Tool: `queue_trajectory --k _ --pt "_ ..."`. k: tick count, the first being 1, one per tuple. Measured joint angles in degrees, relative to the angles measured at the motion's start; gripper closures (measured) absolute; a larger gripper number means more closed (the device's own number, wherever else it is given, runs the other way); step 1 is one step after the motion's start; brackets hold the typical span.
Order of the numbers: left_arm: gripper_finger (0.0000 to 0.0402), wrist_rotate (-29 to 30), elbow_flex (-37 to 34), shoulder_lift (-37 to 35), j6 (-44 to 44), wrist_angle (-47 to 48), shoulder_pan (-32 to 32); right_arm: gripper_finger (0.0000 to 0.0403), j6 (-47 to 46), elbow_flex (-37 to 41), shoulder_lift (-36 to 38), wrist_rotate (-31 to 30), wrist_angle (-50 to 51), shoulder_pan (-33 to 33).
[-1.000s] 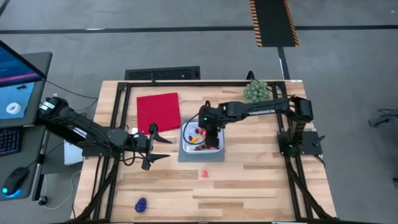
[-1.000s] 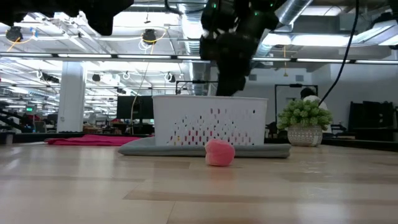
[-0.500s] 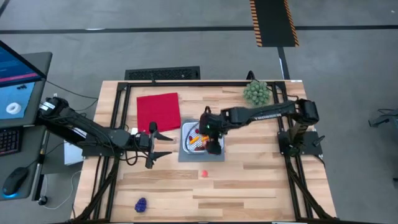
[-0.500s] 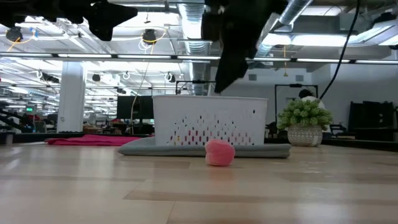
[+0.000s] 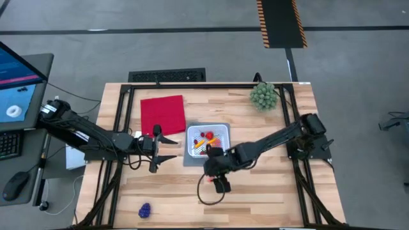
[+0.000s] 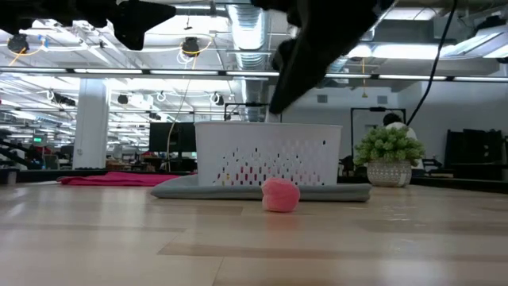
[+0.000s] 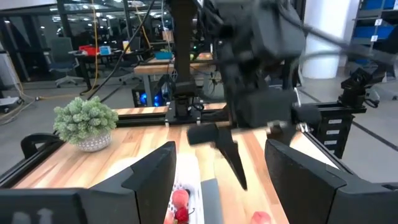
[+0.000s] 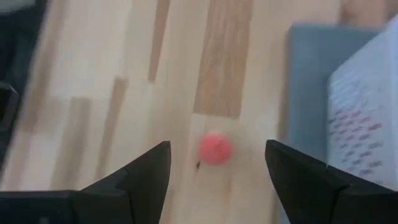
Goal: Pick and placing Produce into tupperware
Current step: Put the peach into the white basket
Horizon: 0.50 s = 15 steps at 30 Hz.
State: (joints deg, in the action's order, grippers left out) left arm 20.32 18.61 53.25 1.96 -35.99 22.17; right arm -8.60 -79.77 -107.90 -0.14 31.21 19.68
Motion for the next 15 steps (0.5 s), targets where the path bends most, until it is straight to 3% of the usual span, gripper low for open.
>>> queue_trajectory --k 15 --pt "0.0163 -1.0 0.0 0.0 0.3 -0.8 0.0 0.0117 1.2 0.1 -7.6 -0.7 -3.2 -0.6"
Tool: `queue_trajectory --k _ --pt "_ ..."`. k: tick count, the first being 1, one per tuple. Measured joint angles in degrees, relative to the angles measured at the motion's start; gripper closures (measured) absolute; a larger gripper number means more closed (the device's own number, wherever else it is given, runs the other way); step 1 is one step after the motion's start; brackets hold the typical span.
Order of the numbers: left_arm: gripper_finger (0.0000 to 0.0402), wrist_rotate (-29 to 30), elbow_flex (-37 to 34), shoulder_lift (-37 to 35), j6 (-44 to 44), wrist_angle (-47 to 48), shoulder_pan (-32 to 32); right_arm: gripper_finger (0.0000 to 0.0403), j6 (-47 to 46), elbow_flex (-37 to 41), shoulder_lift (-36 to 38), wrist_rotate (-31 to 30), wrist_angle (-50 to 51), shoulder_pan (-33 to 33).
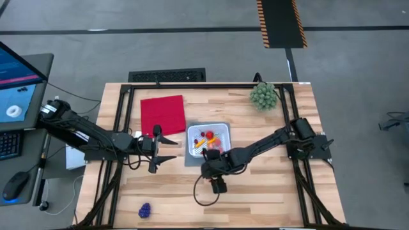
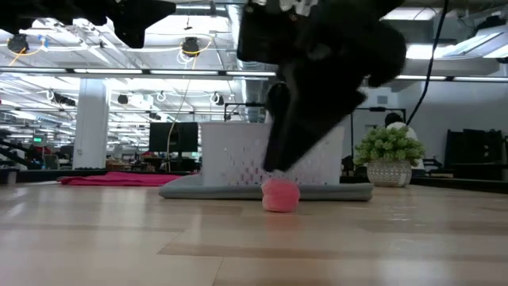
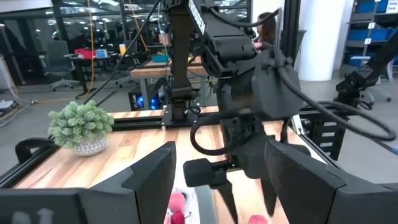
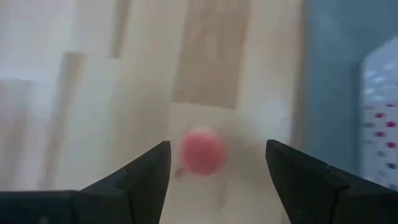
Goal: Pick and placing Produce into tupperware
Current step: Put the peach into the white basket
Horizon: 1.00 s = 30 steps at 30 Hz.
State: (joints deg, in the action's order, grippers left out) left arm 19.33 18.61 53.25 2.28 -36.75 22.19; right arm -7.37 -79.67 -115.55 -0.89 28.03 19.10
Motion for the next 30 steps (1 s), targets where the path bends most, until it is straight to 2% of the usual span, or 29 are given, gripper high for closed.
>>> queue_trajectory --k 15,30 --pt "0.0163 0.0 0.0 0.0 0.0 0.0 0.0 0.0117 -1.7 0.0 -3.9 2.1 -1.1 0.1" --pt "0.0163 0.0 0.0 0.0 0.0 0.0 0.0 0.0117 -2.7 -0.1 0.3 2.5 -0.9 0.8"
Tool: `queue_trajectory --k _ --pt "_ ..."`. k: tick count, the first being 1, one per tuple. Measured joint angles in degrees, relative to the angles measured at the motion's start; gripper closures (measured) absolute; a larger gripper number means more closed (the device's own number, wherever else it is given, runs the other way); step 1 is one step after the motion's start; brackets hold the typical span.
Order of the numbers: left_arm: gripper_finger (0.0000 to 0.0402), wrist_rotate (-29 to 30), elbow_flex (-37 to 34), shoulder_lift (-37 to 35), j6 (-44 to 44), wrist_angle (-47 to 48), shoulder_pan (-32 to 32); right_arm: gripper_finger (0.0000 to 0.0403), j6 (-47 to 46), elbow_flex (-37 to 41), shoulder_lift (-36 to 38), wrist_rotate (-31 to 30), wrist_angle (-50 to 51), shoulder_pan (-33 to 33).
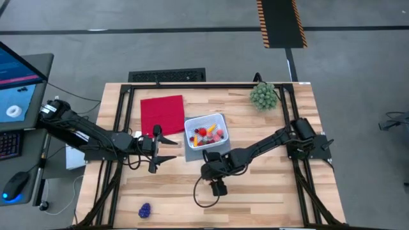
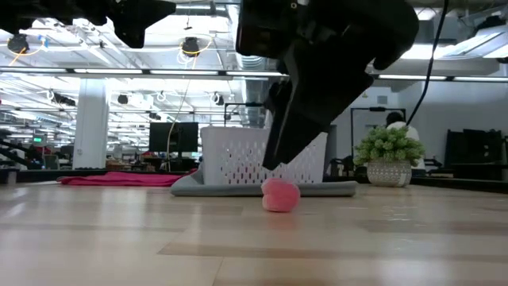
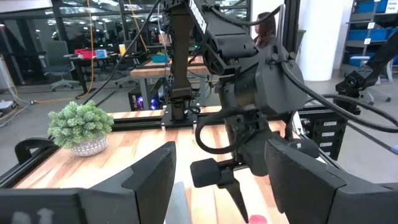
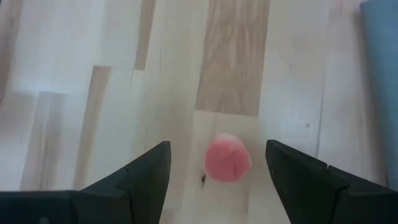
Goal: Pick and placing Produce into tupperware
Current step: Put the peach into the white basket
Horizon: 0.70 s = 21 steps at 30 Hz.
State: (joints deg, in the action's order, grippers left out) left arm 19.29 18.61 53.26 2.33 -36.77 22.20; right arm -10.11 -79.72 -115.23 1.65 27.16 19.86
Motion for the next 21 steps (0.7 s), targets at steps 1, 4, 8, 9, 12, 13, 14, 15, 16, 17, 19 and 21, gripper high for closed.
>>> queue_trajectory --k 1,4,8,9,12,13,14,15,16,17,19,21 --pt "0.0163 0.0 0.0 0.0 0.0 0.0 0.0 0.0117 0.0 0.0 -0.2 0.0 -0.3 0.0" --pt "0.0163 0.0 0.0 0.0 0.0 0.0 0.0 0.0117 0.0 0.0 -0.3 0.0 -0.1 0.0" --pt "0.0163 0.0 0.0 0.0 0.0 0.0 0.0 0.0117 -0.4 0.0 -0.3 -0.2 -0.2 0.0" --pt "0.0163 0.0 0.0 0.0 0.0 0.0 0.0 0.0117 -0.5 0.2 -0.3 -0.2 -0.5 0.0" --pt "0.0163 0.0 0.0 0.0 0.0 0.0 0.0 0.0117 -1.1 1.5 -0.3 -0.2 -2.2 0.0" --pt "0.0163 0.0 0.0 0.0 0.0 0.0 0.0 0.0117 -1.6 1.7 -0.3 -0.2 -2.2 0.0" --pt "0.0163 0.0 0.0 0.0 0.0 0.0 0.0 0.0118 -2.0 1.9 -0.3 -0.2 -2.3 0.0" --pt "0.0163 0.0 0.0 0.0 0.0 0.0 0.0 0.0118 -2.3 1.9 -0.3 -0.2 -2.3 0.0" --pt "0.0163 0.0 0.0 0.0 0.0 0.0 0.0 0.0119 -2.4 2.0 -0.3 -0.2 -2.4 0.1" --pt "0.0163 0.0 0.0 0.0 0.0 0.0 0.0 0.0121 -2.3 2.1 -0.3 -0.2 -2.4 0.2" --pt "0.0163 0.0 0.0 0.0 0.0 0.0 0.0 0.0128 -2.3 2.2 -0.3 -0.5 -2.6 0.4" --pt "0.0163 0.0 0.0 0.0 0.0 -0.1 0.0 0.0138 -3.0 2.2 -0.3 -0.5 -3.3 0.4"
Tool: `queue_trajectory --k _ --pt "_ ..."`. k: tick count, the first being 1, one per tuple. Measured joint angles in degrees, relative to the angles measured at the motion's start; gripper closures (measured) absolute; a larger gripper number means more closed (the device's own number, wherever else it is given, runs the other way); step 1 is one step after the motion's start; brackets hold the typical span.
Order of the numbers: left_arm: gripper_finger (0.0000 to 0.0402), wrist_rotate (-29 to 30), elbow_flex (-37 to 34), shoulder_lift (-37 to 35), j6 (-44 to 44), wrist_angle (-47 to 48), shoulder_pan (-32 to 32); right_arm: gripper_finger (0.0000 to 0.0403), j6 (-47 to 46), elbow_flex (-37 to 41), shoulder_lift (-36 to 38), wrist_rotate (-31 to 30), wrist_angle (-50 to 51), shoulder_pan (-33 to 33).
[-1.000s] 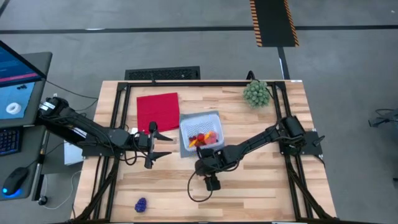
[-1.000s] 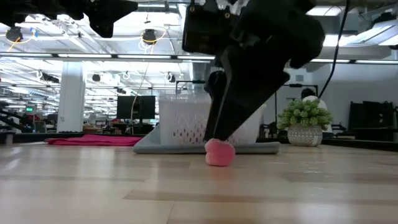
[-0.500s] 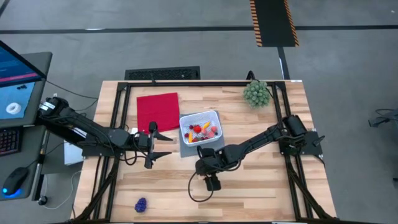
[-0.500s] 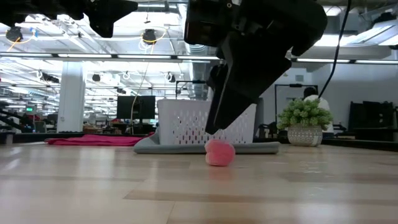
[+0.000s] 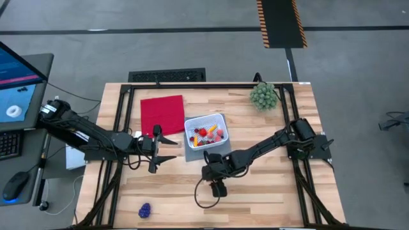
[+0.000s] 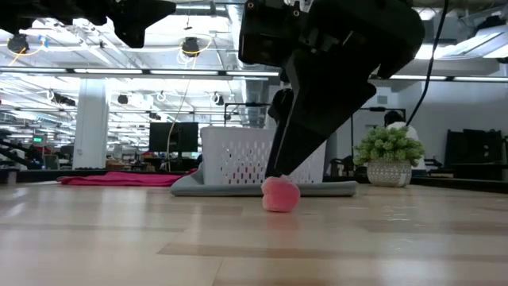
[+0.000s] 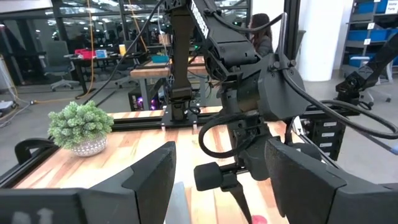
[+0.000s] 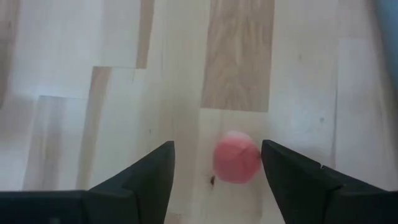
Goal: Pick and placing Produce into tupperware
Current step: Put the peach into the white basket
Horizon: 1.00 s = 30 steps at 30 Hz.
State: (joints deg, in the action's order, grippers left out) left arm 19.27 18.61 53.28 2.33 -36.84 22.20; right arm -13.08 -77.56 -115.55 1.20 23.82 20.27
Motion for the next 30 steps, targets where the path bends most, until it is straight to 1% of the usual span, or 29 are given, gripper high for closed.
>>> queue_trajectory --k 8,11,16,20,22,25,30 --pt "0.0163 0.0 0.0 0.0 0.0 -0.2 0.0 0.0184 0.2 0.0 0.0 -0.6 -0.3 0.3" --pt "0.0163 0.0 0.0 0.0 0.0 -0.2 0.0 0.0194 0.0 0.5 0.0 -0.6 -1.0 0.3" --pt "0.0163 0.0 0.0 0.0 0.0 -0.2 0.0 0.0191 -0.7 3.7 0.0 -0.6 -5.0 0.7" --pt "0.0163 0.0 0.0 0.0 0.0 -0.2 0.0 0.0181 -1.4 4.7 0.0 -1.1 -5.0 0.8" --pt "0.0163 0.0 0.0 0.0 0.0 -0.2 0.0 0.0183 -1.7 4.7 0.0 -1.2 -5.1 0.7" --pt "0.0163 0.0 0.0 0.0 0.0 -0.4 0.0 0.0208 -1.9 4.7 0.0 -1.3 -5.1 0.7" --pt "0.0163 0.0 0.0 0.0 0.0 -0.3 0.0 0.0277 -1.6 4.7 0.0 -1.3 -5.5 0.8"
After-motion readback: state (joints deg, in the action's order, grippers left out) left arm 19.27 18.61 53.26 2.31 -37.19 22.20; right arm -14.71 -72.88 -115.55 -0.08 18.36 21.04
